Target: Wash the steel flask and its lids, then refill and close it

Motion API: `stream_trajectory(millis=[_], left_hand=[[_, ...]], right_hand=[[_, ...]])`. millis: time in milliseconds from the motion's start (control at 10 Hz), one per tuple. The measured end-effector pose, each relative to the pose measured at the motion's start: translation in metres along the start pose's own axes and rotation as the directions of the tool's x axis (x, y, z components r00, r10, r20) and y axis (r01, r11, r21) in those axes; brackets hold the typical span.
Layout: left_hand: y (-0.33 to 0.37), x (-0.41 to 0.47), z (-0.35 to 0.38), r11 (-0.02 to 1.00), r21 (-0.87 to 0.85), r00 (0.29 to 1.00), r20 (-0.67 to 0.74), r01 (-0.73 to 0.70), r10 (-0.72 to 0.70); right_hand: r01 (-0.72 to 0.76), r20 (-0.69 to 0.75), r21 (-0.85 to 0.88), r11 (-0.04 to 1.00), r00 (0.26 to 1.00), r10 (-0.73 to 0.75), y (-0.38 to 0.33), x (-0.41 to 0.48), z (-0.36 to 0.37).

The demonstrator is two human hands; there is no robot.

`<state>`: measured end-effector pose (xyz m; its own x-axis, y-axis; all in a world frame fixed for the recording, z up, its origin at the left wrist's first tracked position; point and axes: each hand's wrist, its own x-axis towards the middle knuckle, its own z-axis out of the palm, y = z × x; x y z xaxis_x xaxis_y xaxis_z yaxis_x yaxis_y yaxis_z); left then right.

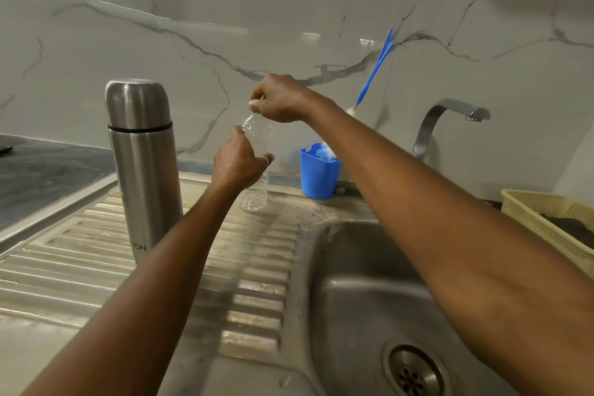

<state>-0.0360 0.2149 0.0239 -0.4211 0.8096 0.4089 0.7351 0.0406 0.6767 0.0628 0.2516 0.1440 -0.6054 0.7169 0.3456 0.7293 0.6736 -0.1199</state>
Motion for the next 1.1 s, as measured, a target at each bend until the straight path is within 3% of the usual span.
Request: stream_trajectory(millis=[100, 600, 900, 1100], left_hand=[[0.002, 0.000, 0.002, 1.000, 0.006, 1.000, 0.010, -0.006, 0.006], [0.003, 0.004, 0.006, 0.999, 0.033, 1.000, 0.003, 0.022, -0.022], [0.000, 0.000, 0.003, 0.994, 0.110, 0.992, 0.125, 0.014, -0.028], [0.010, -0.026, -0.013, 0.986, 0.157, 0.992, 0.101, 0.059, -0.075]], right_hand=[[0.013, 0.036, 0.037, 0.999, 0.999, -0.014, 0.005, -0.004, -0.007], [-0.082, -0.090, -0.104, 0.991, 0.993, 0.073, 0.002, 0.007, 0.010], [-0.127, -0.188, 0.041, 0.991, 0.973, 0.132, -0.003, 0.003, 0.018], [-0.155, -0.235, 0.121, 0.980, 0.955, 0.180, -0.003, -0.024, -0.008]])
